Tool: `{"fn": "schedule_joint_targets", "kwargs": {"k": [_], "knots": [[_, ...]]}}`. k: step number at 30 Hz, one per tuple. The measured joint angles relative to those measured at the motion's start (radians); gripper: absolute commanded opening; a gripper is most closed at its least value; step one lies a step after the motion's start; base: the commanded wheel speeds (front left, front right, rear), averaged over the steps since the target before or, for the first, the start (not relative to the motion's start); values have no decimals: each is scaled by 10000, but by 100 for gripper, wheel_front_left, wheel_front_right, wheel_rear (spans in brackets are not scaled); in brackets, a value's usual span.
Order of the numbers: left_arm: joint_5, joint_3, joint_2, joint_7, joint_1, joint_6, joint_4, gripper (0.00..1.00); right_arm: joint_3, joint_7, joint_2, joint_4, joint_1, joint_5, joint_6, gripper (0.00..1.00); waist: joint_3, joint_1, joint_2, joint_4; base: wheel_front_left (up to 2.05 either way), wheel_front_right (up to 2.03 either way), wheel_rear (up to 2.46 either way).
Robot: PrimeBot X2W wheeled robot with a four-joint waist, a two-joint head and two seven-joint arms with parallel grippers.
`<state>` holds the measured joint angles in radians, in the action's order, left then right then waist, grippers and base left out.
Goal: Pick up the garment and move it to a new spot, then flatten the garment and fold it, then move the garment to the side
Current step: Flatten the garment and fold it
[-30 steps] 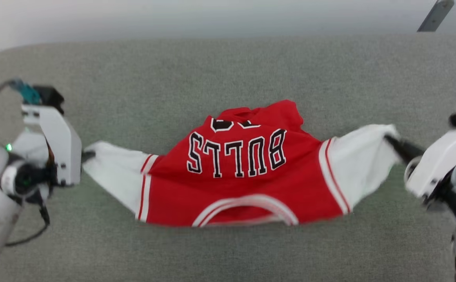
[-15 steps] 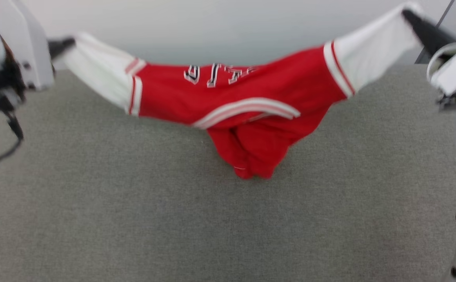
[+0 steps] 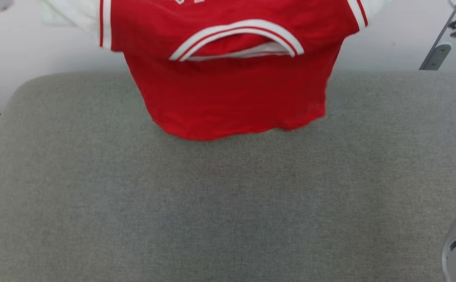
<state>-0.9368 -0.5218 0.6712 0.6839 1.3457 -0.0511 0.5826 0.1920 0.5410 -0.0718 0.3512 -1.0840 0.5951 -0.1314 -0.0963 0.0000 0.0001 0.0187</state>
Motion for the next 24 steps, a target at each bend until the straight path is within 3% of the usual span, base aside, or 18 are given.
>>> {"fn": "schedule_joint_targets", "kwargs": {"k": [7,14,24], "knots": [[318,-59,-280,-809,772,-293,644,0,-90,-1147,-167,708,-987,-627,0,0,-662,0,-1,55,0,0,0],[844,-96,-673,-2199,2072,-504,1363,0,-539,-3219,-267,1613,-2491,-1837,0,0,-1834,0,0,51,0,0,0],[1505,422,-1559,-6362,3813,-527,2443,0,-1394,-7607,-938,3091,-4266,-4274,0,0,-3856,1,0,136,0,0,0]]}}
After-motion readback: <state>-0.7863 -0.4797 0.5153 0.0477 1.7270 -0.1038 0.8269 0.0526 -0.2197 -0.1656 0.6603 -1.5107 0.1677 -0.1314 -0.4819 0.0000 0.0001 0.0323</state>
